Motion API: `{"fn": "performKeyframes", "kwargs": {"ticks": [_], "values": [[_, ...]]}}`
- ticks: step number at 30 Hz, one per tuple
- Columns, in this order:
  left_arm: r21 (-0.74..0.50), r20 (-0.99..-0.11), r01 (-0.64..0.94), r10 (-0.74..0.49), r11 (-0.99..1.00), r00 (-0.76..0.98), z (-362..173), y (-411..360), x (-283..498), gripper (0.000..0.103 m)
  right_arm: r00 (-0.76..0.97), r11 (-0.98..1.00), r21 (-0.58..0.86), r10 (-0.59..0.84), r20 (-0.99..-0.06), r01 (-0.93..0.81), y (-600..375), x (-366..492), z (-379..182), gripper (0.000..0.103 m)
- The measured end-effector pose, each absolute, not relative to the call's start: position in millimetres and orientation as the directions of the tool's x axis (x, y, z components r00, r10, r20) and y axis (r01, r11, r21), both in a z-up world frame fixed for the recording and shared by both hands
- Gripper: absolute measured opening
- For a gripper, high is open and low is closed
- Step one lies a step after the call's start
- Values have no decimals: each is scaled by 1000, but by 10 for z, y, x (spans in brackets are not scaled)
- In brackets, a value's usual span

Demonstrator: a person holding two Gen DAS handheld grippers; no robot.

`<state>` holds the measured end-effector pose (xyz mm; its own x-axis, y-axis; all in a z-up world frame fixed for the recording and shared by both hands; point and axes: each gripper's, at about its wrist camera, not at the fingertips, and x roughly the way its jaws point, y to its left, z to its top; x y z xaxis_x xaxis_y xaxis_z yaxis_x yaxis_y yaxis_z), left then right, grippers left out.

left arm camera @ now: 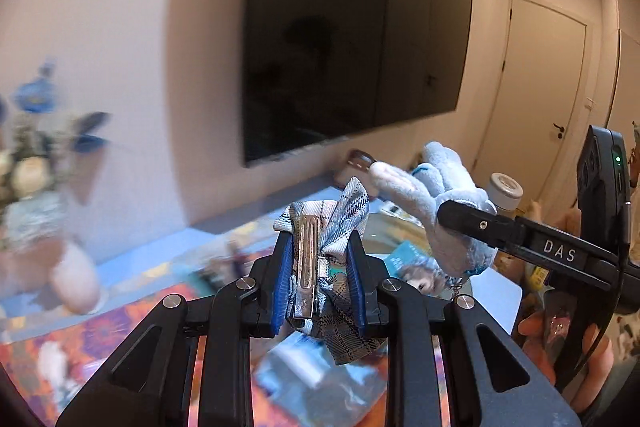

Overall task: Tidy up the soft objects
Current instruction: 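Carry the bow clip and plush toy to the glass tray and open both tools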

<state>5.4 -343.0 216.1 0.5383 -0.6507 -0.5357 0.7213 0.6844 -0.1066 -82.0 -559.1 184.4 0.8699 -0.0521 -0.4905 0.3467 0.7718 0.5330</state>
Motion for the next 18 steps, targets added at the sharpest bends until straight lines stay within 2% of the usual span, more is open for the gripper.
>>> {"fn": "performKeyframes", "kwargs": {"ticks": [4, 7, 8, 9, 10, 14, 18], "values": [[-122, -563, 749, -667, 652, 489, 1909, -3881, 204, 22, 834, 707, 549, -106, -541, 446, -5952, -754, 1612, 73], [-189, -581, 753, -690, 630, 431, 1717, -4085, 326, 22, 811, 690, 554, -82, -580, 466, -6049, -626, 1484, 74], [-206, -584, 756, -698, 622, 415, 1685, -4129, 343, 26, 807, 693, 551, -75, -586, 465, -6057, -591, 1467, 78], [-217, -588, 756, -701, 618, 404, 1655, -4176, 354, 36, 796, 701, 535, -76, -601, 472, -6055, -531, 1450, 79], [-223, -596, 753, -698, 619, 398, 1618, -4214, 374, 40, 787, 710, 518, -84, -611, 478, -6015, -472, 1441, 80], [-217, -628, 742, -672, 635, 392, 1528, -4193, 358, 41, 757, 767, 423, -121, -643, 482, -5945, -482, 1444, 80], [-222, -614, 737, -679, 639, 404, 1604, -3951, 270, 41, 779, 764, 456, -96, -620, 457, -5824, -715, 1474, 80]]}}
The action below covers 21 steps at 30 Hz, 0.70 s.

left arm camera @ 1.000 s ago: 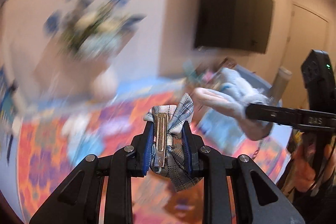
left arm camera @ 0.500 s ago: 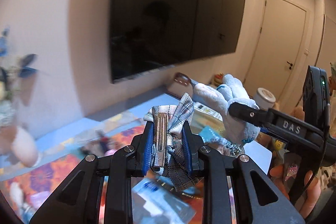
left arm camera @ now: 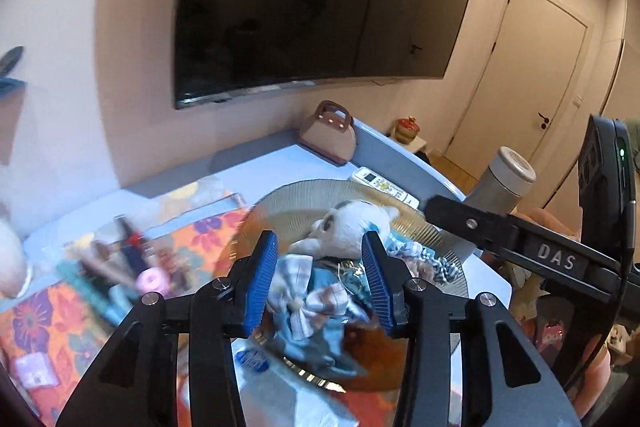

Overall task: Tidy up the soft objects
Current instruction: 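Carry the bow clip and plush toy to the glass tray and open both tools, then return both open tools to the tablecloth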

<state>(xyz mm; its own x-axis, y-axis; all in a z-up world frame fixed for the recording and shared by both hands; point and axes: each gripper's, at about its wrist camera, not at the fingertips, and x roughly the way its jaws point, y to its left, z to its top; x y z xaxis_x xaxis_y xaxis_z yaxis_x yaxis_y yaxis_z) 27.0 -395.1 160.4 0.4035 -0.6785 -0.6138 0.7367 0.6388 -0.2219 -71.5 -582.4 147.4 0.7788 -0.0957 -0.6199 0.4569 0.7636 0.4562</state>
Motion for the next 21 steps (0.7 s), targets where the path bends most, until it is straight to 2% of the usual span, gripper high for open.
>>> {"fn": "performKeyframes", "kwargs": {"ticks": [3, 11, 20, 21], "values": [[-239, -575, 741, -706, 628, 413, 1764, -3665, 144, 41, 789, 777, 458, -80, -609, 432, -5637, -806, 1545, 80], [-125, -478, 713, -671, 690, 566, 2364, -2574, -459, 41, 839, 879, 405, 12, -544, 250, -4604, -920, 1876, 80], [-21, -388, 473, -443, 881, 808, 3079, -1094, -1029, 43, 805, 931, 363, 236, -545, -27, -3066, -706, 1825, 80], [-20, -381, 446, -420, 895, 824, 3133, -965, -1071, 45, 791, 932, 358, 259, -554, -54, -2904, -670, 1778, 80]]}}
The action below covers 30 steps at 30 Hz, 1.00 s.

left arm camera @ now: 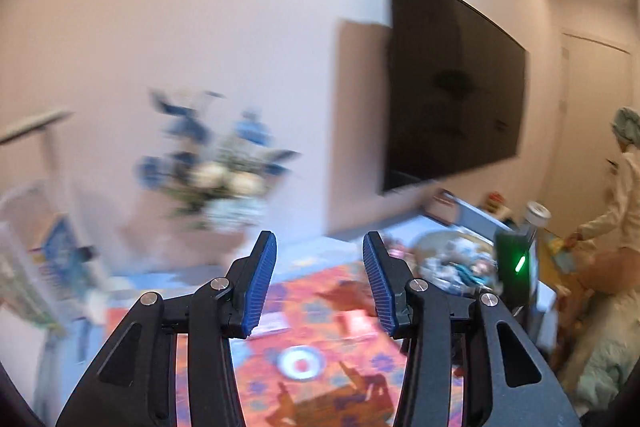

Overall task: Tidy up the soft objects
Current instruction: 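Return both open tools to the tablecloth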

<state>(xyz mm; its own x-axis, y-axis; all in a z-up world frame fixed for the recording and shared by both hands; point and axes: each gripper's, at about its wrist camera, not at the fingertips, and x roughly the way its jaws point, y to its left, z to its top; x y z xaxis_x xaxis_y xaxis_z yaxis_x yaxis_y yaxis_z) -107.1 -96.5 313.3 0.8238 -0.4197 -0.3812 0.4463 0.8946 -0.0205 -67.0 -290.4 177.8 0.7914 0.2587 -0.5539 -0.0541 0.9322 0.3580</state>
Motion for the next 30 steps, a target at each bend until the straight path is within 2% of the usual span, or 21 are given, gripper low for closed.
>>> {"fn": "performKeyframes", "kwargs": {"ticks": [1, 2, 3, 4, 7, 9, 10, 11, 16, 18, 22, 25, 30], "values": [[-22, -376, 418, -395, 908, 838, 3193, -832, -1110, 48, 781, 933, 353, 272, -563, -71, -2795, -639, 1731, 80], [-20, -373, 384, -363, 923, 854, 3246, -683, -1145, 64, 770, 935, 346, 281, -572, -85, -2688, -608, 1683, 80], [-17, -372, 366, -346, 931, 862, 3255, -614, -1149, 87, 763, 938, 333, 286, -580, -98, -2586, -582, 1619, 81], [-14, -364, 339, -320, 941, 874, 3267, -525, -1149, 93, 757, 943, 316, 282, -589, -105, -2509, -559, 1547, 81], [-5, -342, 307, -290, 952, 894, 3044, -365, -1109, 93, 744, 956, 266, 266, -613, -123, -2372, -499, 1260, 82], [-18, -383, 297, -281, 955, 880, 2690, -301, -990, 93, 732, 929, 296, 358, -579, -220, -2360, -504, 1027, 83], [-24, -404, 278, -264, 960, 876, 2446, -289, -896, 93, 722, 919, 305, 386, -574, -250, -2362, -501, 901, 90], [-34, -433, 248, -238, 968, 869, 2098, -263, -741, 93, 715, 926, 288, 371, -593, -243, -2356, -489, 772, 93], [-134, -623, 140, -193, 981, 758, 850, -140, -149, 91, 673, 932, 284, 360, -647, -225, -2392, -426, 388, 93], [-149, -643, 117, -186, 982, 743, 593, -136, -96, 90, 664, 933, 291, 356, -657, -212, -2410, -381, 281, 93], [-171, -702, 41, -151, 984, 696, 257, -50, -6, 90, 602, 921, 333, 384, -700, -200, -2416, -245, 121, 94], [-224, -683, 30, -179, 974, 708, 263, 41, -25, 91, 587, 926, 326, 373, -719, -189, -2406, -189, 88, 94], [-254, -704, 29, -205, 967, 680, 198, 64, 46, 91, 579, 941, 280, 337, -743, -189, -2349, -195, 63, 94]]}}
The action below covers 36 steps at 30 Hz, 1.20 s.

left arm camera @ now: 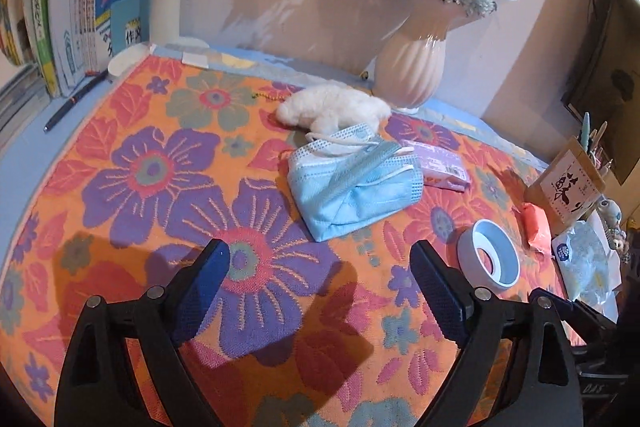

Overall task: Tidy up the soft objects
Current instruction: 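Return both open tools to the tablecloth, then grasp the light blue ring bowl with the right tool while the left tool grasps the blue face mask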

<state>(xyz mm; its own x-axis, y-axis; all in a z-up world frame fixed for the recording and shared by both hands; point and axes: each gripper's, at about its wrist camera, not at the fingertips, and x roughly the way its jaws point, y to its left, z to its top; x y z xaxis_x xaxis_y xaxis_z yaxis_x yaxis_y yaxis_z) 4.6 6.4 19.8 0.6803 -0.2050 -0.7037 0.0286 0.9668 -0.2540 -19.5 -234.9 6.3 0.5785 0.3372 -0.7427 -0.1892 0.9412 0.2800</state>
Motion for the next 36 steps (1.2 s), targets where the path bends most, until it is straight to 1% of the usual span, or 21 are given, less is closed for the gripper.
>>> {"fn": "performKeyframes", "kwargs": {"ticks": [4, 8, 13, 17, 21, 28, 30, 32, 34, 36], "values": [[-268, -717, 33, -222, 963, 661, 169, 69, 85, 91, 574, 946, 259, 323, -752, -194, -2309, -187, 55, 98], [-228, -722, -30, -148, 973, 675, 174, 86, 77, 91, 576, 946, 266, 323, -751, -184, -2333, -183, 51, 99], [-226, -730, -19, -157, 974, 665, 158, 72, 91, 91, 576, 954, 237, 298, -761, -181, -2298, -180, 46, 99], [-214, -760, 7, -171, 977, 627, 109, 24, 129, 91, 572, 956, 229, 293, -766, -183, -2290, -163, 37, 99], [-204, -762, 25, -174, 979, 624, 108, -3, 120, 91, 574, 960, 219, 281, -769, -177, -2283, -164, 26, 99], [-188, -765, 30, -166, 982, 622, 112, -8, 98, 91, 574, 974, 150, 222, -788, -171, -2194, -173, 15, 99], [-178, -779, 32, -160, 984, 606, 103, -16, 113, 91, 552, 977, 137, 207, -807, -165, -2186, -140, 8, 100], [-130, -803, 50, -135, 990, 580, 110, -74, 110, 91, 513, 980, 124, 187, -838, -155, -2175, -93, 0, 103], [-96, -823, 74, -121, 993, 555, 153, -123, 100, 91, 446, 984, 58, 130, -885, -171, -2069, -11, -2, 103], [-91, -821, 99, -131, 991, 556, 256, -167, 109, 91, 415, 984, 32, 103, -904, -175, -1992, 96, 9, 103]]}}
